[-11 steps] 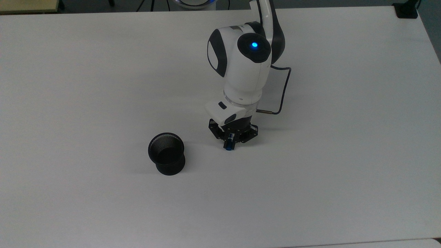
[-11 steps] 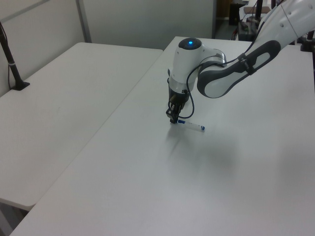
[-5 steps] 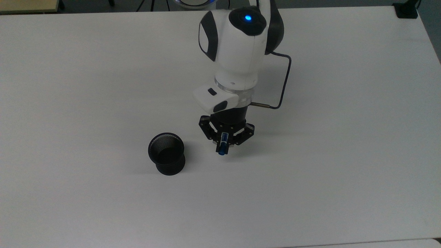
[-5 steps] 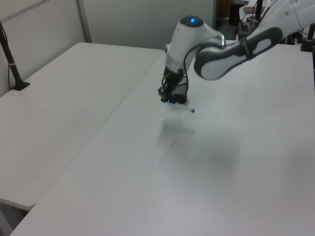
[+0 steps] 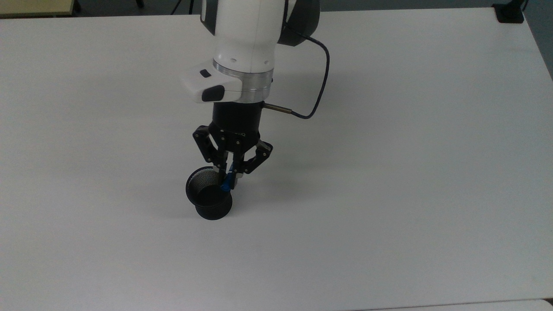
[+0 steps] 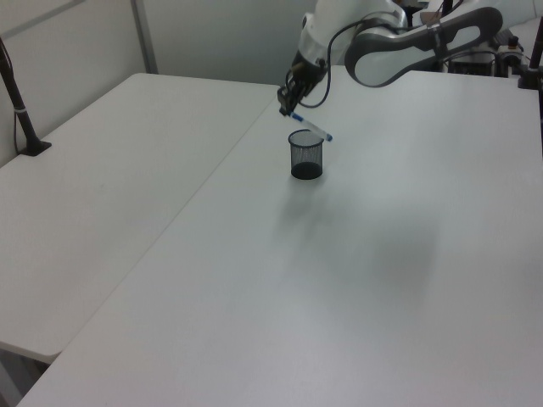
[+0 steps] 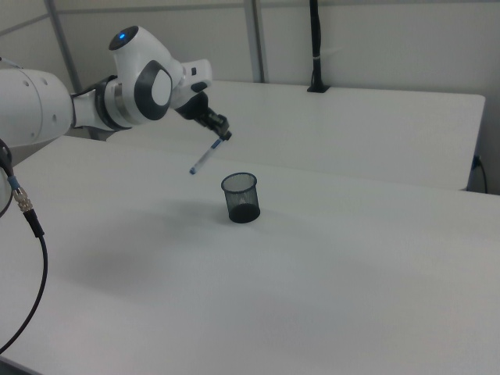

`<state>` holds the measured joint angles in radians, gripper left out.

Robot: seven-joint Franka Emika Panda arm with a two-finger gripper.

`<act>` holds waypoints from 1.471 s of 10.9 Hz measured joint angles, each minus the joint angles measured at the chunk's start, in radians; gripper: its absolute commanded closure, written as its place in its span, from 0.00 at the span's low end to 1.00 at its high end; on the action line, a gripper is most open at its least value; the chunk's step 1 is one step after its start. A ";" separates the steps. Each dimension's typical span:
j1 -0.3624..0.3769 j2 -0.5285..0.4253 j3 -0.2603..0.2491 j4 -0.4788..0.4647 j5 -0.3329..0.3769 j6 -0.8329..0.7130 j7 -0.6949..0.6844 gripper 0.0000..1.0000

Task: Insert the marker
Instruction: 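Lift the marker and carry it over the black mesh pen cup, then lower the marker into the pen cup and open the gripper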

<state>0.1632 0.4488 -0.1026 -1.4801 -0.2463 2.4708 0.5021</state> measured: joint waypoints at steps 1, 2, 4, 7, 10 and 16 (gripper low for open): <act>-0.018 -0.004 -0.006 -0.005 -0.031 0.042 0.006 1.00; -0.044 -0.004 -0.007 -0.012 -0.060 0.097 0.016 1.00; -0.083 -0.003 -0.008 -0.033 -0.080 0.195 0.018 1.00; -0.091 0.018 -0.008 -0.071 -0.151 0.258 0.044 1.00; -0.092 0.064 -0.007 -0.076 -0.182 0.332 0.100 1.00; -0.097 0.077 -0.012 -0.064 -0.183 0.390 0.137 1.00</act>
<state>0.0660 0.5257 -0.1150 -1.5440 -0.4288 2.8612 0.6388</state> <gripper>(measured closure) 0.815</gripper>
